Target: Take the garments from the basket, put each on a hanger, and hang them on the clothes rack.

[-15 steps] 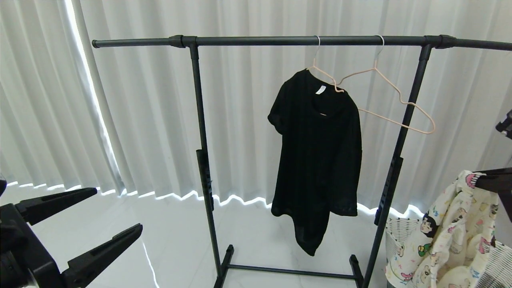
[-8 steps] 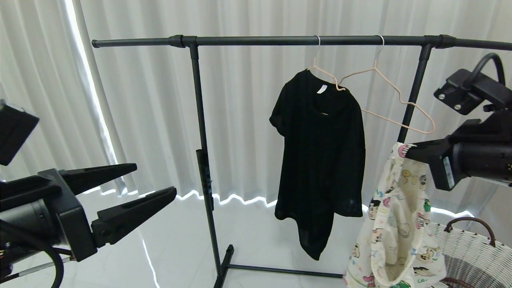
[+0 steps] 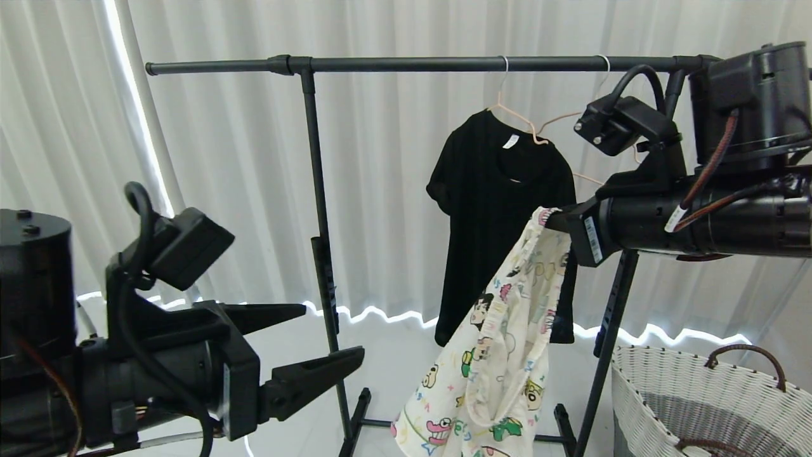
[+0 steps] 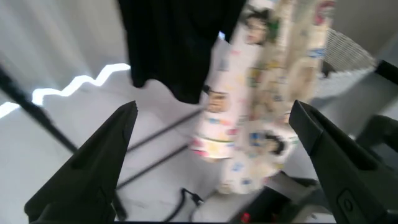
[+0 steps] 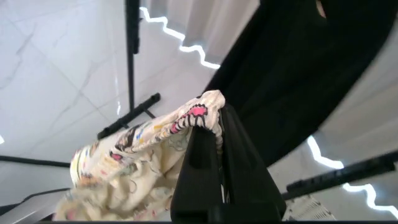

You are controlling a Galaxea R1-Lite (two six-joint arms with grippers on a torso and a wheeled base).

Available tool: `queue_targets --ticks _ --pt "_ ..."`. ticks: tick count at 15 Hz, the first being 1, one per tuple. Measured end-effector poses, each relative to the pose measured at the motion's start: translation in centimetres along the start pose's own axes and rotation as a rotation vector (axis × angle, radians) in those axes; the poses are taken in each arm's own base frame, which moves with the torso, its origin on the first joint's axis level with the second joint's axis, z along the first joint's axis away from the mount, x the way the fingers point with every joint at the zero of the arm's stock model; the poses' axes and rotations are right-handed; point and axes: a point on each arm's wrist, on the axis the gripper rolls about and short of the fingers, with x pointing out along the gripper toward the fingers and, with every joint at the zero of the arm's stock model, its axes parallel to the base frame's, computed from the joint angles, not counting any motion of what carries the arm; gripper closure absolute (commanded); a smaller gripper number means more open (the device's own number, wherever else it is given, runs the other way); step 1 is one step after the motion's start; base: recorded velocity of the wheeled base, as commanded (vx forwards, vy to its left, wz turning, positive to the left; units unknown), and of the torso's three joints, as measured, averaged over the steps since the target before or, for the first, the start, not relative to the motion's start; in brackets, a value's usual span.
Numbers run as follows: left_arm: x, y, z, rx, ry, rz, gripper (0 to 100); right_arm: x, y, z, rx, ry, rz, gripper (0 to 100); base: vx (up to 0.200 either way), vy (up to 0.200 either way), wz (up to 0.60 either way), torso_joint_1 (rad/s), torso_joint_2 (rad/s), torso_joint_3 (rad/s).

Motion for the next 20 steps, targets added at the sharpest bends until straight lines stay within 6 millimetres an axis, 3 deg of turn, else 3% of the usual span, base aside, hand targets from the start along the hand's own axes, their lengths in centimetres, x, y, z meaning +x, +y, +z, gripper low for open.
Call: queue_targets --ticks 5,9,14,17,20 --pt "4.2 -0.8 0.7 -0.022 0.084 -0.066 0 1.0 3.0 1.0 0.005 -0.018 0.094 100 0.000 0.000 0.00 0.000 0.00 0.000" --pt "7.2 -0.8 1.3 -0.023 0.121 -0.078 0 0.5 4.6 1.9 -0.003 -0.055 0.143 100 0.000 0.000 0.00 0.000 0.00 0.000" --pt "9.5 -1.8 0.4 -0.010 0.160 -0.119 0 -0.6 5.8 2.7 -0.015 -0.091 0.181 100 0.000 0.000 0.00 0.000 0.00 0.000" --pt "10.6 -0.6 -2.4 -0.046 0.251 -0.033 0 -1.7 5.9 3.0 -0.017 -0.110 0.183 100 0.000 0.000 0.00 0.000 0.00 0.000" --pt "9.6 0.7 -5.6 -0.076 0.312 0.031 0 -2.8 5.6 2.9 -0.018 -0.099 0.170 100 0.000 0.000 0.00 0.000 0.00 0.000"
